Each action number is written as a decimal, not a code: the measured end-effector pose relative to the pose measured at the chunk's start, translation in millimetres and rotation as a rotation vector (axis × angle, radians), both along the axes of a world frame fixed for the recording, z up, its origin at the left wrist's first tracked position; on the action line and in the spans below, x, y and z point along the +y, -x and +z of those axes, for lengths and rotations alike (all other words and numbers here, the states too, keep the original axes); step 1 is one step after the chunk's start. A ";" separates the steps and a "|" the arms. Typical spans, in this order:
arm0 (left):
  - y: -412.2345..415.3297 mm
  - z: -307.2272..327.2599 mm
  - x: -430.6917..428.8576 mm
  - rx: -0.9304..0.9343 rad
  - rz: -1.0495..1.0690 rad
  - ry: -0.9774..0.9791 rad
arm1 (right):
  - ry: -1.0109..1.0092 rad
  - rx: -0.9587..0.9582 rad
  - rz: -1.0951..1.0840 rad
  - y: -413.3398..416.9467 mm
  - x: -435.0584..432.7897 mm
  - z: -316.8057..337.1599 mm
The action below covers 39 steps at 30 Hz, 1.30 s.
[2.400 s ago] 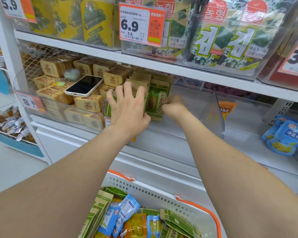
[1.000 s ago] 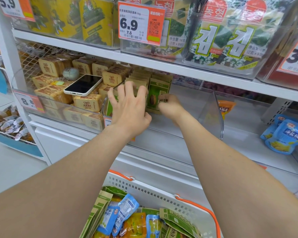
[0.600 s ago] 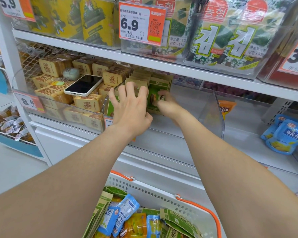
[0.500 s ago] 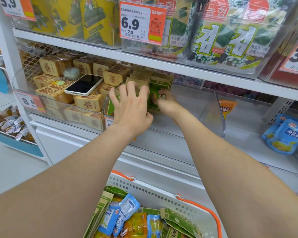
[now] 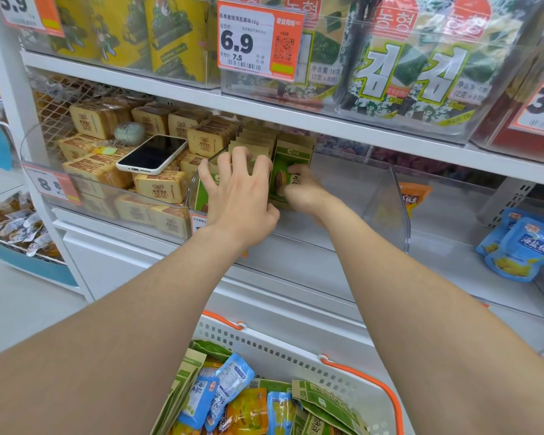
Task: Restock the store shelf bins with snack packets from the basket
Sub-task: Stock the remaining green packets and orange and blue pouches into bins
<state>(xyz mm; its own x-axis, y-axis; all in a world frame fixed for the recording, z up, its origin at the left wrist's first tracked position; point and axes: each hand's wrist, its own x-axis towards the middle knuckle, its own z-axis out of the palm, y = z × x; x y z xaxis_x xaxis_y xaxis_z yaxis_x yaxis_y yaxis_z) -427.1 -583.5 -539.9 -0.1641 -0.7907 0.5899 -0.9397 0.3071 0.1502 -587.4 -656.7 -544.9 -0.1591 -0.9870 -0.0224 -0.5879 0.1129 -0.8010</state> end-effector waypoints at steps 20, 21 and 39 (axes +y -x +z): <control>-46.0 32.3 41.7 0.216 0.047 -0.041 | 0.490 0.497 0.065 -49.5 101.9 38.4; -52.5 32.2 43.8 0.205 0.083 -0.128 | 0.499 0.532 0.159 -57.0 112.0 37.2; -93.3 -8.5 41.5 -0.310 -0.195 -1.293 | -0.277 1.009 1.071 -162.6 188.3 -154.8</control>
